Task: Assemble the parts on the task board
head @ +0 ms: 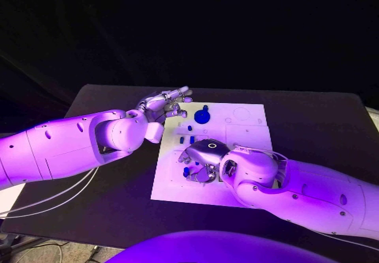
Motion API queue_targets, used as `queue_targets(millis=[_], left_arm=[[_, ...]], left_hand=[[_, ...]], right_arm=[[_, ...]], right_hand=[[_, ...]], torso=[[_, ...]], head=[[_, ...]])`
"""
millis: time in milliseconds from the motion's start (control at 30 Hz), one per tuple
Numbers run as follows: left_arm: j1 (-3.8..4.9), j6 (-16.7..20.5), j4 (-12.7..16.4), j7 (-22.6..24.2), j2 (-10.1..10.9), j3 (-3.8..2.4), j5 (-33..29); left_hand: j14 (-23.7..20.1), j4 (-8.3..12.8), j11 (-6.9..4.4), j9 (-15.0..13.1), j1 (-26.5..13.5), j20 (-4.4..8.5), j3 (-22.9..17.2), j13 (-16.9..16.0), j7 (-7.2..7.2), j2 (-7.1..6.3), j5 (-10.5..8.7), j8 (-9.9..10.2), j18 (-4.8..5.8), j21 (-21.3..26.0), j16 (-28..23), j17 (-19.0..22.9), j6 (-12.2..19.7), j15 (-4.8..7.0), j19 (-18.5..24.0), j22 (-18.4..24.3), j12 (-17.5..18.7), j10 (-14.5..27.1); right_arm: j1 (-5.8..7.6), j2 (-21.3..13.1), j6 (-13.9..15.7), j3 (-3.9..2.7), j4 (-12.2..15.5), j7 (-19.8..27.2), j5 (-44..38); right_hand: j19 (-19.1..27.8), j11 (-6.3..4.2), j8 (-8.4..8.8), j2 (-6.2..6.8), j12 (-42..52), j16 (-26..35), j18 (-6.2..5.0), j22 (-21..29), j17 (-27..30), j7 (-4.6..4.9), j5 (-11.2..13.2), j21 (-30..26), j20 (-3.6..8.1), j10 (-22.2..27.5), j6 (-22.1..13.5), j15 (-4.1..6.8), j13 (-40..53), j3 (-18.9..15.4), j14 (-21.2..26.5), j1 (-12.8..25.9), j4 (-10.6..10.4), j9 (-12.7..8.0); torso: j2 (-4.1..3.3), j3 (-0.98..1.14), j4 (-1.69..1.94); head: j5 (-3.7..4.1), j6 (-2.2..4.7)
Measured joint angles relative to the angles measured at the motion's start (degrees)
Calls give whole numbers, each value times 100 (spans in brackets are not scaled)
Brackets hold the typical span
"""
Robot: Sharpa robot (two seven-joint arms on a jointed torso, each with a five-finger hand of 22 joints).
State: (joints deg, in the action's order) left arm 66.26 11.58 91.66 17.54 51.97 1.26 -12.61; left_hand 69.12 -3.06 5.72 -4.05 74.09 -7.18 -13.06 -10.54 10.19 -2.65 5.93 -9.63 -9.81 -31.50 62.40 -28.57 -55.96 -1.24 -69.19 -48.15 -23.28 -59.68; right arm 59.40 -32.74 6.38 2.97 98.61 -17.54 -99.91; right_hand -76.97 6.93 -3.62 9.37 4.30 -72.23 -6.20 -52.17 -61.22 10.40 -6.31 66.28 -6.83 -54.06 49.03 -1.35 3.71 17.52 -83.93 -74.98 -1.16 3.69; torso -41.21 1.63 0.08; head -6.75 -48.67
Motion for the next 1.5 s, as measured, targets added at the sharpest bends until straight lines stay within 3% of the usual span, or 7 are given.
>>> queue_targets(millis=[200, 433, 700, 800, 900, 1033, 1500], left_arm=[[0, 0, -7, -4, 0, 0, 1], [0, 0, -28, -9, 0, 0, 2], [0, 0, -35, -15, -1, 0, 3], [0, 0, -37, -15, 0, 1, 3], [0, 1, -37, -16, -1, 1, 3], [-1, 1, -36, -16, -6, 1, 4], [-1, -1, -66, -18, -24, 6, 5]], left_hand=[[0, 0, 15, 0, 0, 20, 0, 0, 0, 0, 0, 0, 0, 0, 0, 15, 0, 0, 20, 6, 0, 15], [0, 0, 20, 0, 0, 20, 0, 0, 0, 0, 0, 0, 1, 0, 0, 17, 0, 0, 20, 7, 0, 20], [0, 0, 20, 0, 0, 20, 0, 0, 0, 0, 0, 0, 1, 0, 0, 17, 0, 0, 20, 7, 0, 20], [0, 0, 20, 0, 0, 21, 0, 0, 0, 0, 0, 0, 1, 0, 0, 17, 0, 0, 20, 7, 0, 20], [0, 0, 20, 0, 0, 20, 0, 0, 0, 0, 0, 0, 0, 0, 0, 17, 0, 0, 20, 7, 0, 20], [0, 0, 20, 0, 0, 20, 0, 0, 0, 0, 0, 0, 1, 0, 0, 25, 0, 0, 20, 7, 0, 20], [0, 0, 20, 0, 0, 20, 0, 0, 0, 0, 0, 0, 0, 0, 0, 24, 0, 0, 20, 7, 0, 19]], right_arm=[[-3, -232, 507, -7, 155, 45, 21], [111, -856, 1007, -101, 624, 158, 185], [589, -2043, 1226, -146, 1034, 106, 1105], [651, -2405, 1318, -133, 1124, -39, 1489], [665, -2651, 1348, -100, 1212, -238, 1734], [662, -2942, 1309, -41, 1305, -631, 1910], [452, -3000, 794, 51, 1400, -1402, 1734]], right_hand=[[5, 10, 0, -88, 210, 1, 0, 55, 73, 12, -47, -26, -5, 128, -198, 0, 11, -561, 0, -273, -186, 2], [-20, -51, -60, -200, 504, 1, 0, -7, 106, -38, -155, -11, 20, -152, 322, 0, 42, -687, 0, -426, -234, 54], [-360, -165, -169, -334, 1237, -399, 1, -774, -502, -138, -383, 541, 152, -1433, 811, 190, 296, -710, -8, -381, -370, 86], [-561, -419, -251, -216, 1838, -766, 99, -1284, -1057, -284, -606, 894, 291, -2249, 907, 337, 702, -869, -3, -89, -529, 89], [-663, -577, -361, -294, 4476, -1048, 145, -1664, -1352, -440, -1040, 1172, 394, -2398, 1024, 417, 3629, -1242, -3, 208, -836, 108], [-663, -560, -503, -327, 6220, -1239, 183, -1899, -1373, -420, -1223, 1331, 394, -2389, 1049, 434, 5707, -1645, -20, 327, -1064, 178], [-663, -570, -611, -417, 6688, -1332, 183, -2025, -1373, -411, -1186, 1401, 394, -2426, 1059, 433, 6454, -2014, -20, 327, -1307, 277]], torso=[[0, 7, -7], [4, 7, -18], [16, -3, -34], [27, -9, -59], [38, -12, -87], [53, -12, -135], [83, -21, -187]], head=[[6, 5], [75, 43], [264, 137], [349, 180], [436, 224], [531, 250], [587, 234]])
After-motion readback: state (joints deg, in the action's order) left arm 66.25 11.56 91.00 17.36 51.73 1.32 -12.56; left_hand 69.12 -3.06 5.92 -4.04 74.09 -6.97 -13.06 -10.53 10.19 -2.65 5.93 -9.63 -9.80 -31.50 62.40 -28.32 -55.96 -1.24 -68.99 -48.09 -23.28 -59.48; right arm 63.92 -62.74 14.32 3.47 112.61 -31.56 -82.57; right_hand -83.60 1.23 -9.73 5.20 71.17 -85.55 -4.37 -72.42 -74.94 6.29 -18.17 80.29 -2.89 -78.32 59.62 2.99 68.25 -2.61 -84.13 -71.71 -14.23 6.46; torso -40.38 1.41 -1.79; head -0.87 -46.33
